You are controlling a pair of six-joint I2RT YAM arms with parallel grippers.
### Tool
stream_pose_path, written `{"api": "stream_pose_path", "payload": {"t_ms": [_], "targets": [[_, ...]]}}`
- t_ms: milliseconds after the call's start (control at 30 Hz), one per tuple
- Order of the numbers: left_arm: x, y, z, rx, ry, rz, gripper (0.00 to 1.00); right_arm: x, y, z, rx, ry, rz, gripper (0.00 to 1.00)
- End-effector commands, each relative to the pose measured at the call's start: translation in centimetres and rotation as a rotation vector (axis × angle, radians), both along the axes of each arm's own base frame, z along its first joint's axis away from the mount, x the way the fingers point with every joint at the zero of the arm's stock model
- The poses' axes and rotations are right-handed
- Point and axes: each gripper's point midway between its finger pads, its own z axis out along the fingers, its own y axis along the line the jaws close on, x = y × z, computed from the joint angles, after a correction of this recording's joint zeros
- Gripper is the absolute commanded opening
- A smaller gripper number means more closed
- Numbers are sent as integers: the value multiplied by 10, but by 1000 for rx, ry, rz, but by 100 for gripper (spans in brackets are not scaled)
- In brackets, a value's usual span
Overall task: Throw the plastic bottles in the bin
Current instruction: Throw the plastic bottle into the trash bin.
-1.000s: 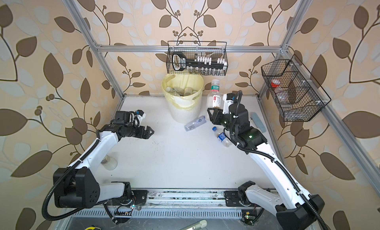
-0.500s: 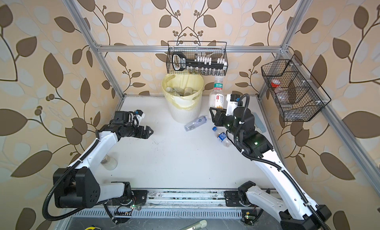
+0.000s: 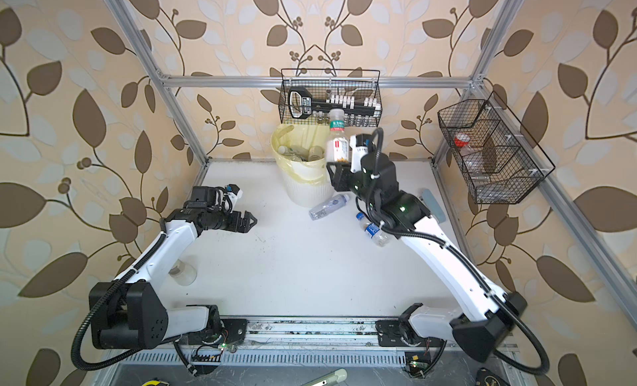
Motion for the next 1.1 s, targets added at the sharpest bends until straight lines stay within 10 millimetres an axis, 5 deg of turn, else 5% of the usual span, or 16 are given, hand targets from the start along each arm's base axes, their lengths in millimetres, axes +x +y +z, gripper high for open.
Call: {"api": "stream_pose_path", "payload": {"t_ms": [0, 100, 167, 267, 467, 700, 1067], "targets": [[-2, 4, 5, 1, -12, 4, 99, 42, 24, 24, -75, -91, -11, 54], [-1, 5, 3, 0, -3, 10, 99, 88, 34, 22, -164, -54, -70, 99], [-1, 5, 3, -3, -2, 9, 99, 94, 39, 32, -162, -42, -55, 100], [-1, 6, 3, -6, -4, 12, 99, 73, 36, 59, -168, -123, -75, 100], [-1, 2, 5, -25, -7, 2, 99, 16, -10, 68, -133, -170, -153, 100], [-1, 3, 6, -26, -10, 2, 99, -22, -60, 23, -106, -76, -203, 100], [-4, 6, 10, -29, -18, 10, 99, -39, -114, -71, -81, 129, -298, 100]]}}
